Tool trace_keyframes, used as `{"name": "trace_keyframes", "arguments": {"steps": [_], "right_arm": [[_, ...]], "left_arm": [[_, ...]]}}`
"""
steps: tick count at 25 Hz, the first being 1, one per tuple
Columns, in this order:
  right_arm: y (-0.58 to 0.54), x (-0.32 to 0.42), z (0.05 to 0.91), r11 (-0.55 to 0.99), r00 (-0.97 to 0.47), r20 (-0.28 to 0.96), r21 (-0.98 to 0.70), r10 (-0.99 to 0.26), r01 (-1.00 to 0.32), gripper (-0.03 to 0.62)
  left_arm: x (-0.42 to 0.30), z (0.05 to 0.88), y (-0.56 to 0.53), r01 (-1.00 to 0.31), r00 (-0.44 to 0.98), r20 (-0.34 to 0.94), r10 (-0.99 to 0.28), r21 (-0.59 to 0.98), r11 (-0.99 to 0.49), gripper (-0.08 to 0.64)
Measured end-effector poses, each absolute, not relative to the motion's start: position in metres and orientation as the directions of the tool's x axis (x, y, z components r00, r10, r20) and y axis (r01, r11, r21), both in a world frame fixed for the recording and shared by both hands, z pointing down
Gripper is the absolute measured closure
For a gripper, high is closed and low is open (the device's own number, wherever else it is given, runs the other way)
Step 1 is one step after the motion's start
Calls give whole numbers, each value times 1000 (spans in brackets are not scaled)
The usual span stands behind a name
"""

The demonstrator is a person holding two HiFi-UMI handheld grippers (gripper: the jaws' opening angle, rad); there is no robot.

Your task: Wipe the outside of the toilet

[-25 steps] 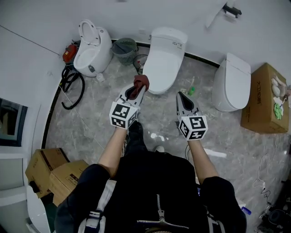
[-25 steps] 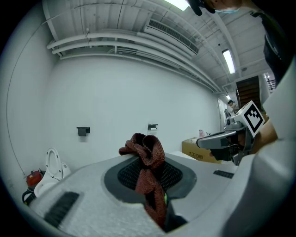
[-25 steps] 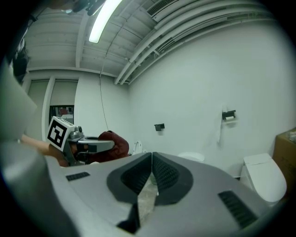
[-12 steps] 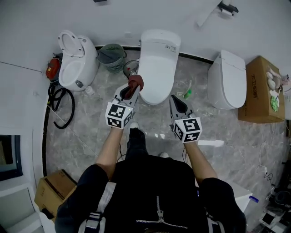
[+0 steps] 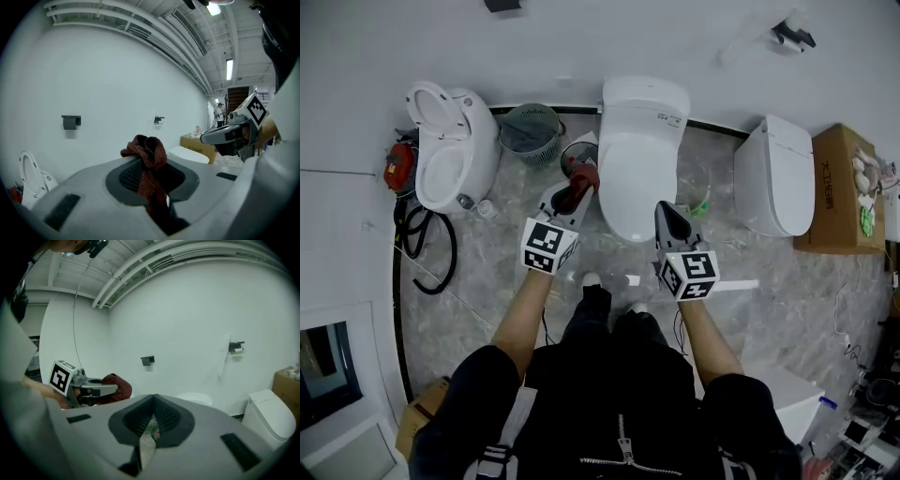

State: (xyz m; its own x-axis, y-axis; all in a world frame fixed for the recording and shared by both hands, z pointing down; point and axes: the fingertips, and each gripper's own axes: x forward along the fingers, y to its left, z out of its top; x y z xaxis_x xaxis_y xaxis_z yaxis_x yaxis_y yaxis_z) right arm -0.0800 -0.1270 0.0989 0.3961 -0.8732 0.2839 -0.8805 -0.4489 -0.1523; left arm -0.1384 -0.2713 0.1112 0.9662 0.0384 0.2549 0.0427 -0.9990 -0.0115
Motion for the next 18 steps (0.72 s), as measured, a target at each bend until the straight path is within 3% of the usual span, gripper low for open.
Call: {"name": "trace_keyframes", "arguments": {"steps": [9,18], "right_arm": [[-189,-63,132,-444,372,337,-170,-865,-880,597],[-246,-52,233,-438,324,431,-196,-842,-877,597]], "left_arm": [[-119,173,-327,52,946,317,62,40,-998,495],[-89,286,-385,73,932,350,91,64,-995,495]]}}
